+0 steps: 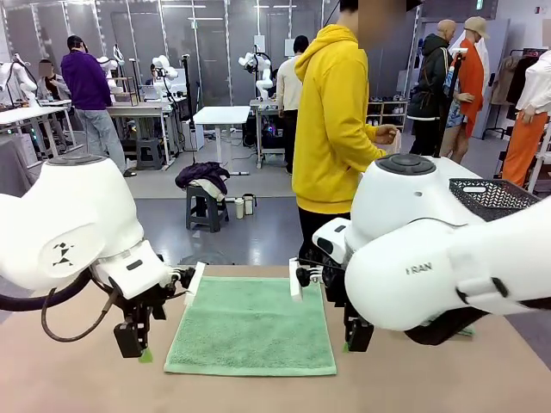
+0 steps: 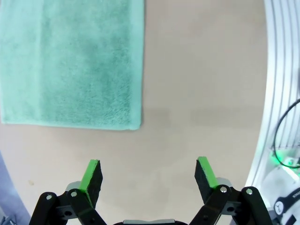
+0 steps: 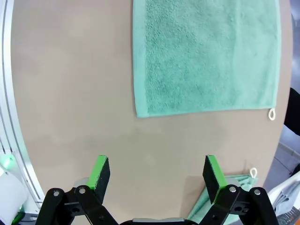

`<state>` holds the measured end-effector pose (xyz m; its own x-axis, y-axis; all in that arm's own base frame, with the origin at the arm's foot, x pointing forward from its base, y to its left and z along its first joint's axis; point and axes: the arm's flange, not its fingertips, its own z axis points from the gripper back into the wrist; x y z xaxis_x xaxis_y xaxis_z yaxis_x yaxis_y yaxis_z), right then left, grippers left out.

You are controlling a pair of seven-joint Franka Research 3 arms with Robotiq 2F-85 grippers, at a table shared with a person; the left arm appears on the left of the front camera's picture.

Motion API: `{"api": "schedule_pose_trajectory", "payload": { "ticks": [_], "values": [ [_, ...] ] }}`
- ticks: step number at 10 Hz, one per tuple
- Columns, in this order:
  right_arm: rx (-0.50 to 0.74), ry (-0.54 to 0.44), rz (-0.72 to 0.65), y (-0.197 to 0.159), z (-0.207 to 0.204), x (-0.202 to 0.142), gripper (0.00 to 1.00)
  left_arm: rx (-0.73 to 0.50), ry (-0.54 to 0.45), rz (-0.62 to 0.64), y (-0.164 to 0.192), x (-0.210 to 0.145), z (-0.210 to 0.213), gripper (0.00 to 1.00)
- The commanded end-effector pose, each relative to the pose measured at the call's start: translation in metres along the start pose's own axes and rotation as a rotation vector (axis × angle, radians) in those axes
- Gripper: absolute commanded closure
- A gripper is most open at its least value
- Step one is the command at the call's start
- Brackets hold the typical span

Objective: Fold the towels and place them in the basket.
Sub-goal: When a person lays out a Towel with hook on the table, fold it in half twice.

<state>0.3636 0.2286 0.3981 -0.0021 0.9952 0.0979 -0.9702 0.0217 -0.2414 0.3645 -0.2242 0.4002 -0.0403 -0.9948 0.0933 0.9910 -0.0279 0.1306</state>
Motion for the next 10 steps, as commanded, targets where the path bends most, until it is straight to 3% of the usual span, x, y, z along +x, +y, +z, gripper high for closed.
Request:
{"api": "schedule_pose_trajectory", "payload": {
  "ticks": [1,10],
  "values": [
    [0.031,-0.041,0.014,-0.007,-0.016,0.008,0.0,-0.033,-0.02,0.014,0.003,0.009,0.0,0.0],
    [0.116,-0.013,0.005,-0.013,-0.067,0.015,0.0,-0.13,-0.047,0.017,0.028,0.011,-0.054,0.0]
  ]
}}
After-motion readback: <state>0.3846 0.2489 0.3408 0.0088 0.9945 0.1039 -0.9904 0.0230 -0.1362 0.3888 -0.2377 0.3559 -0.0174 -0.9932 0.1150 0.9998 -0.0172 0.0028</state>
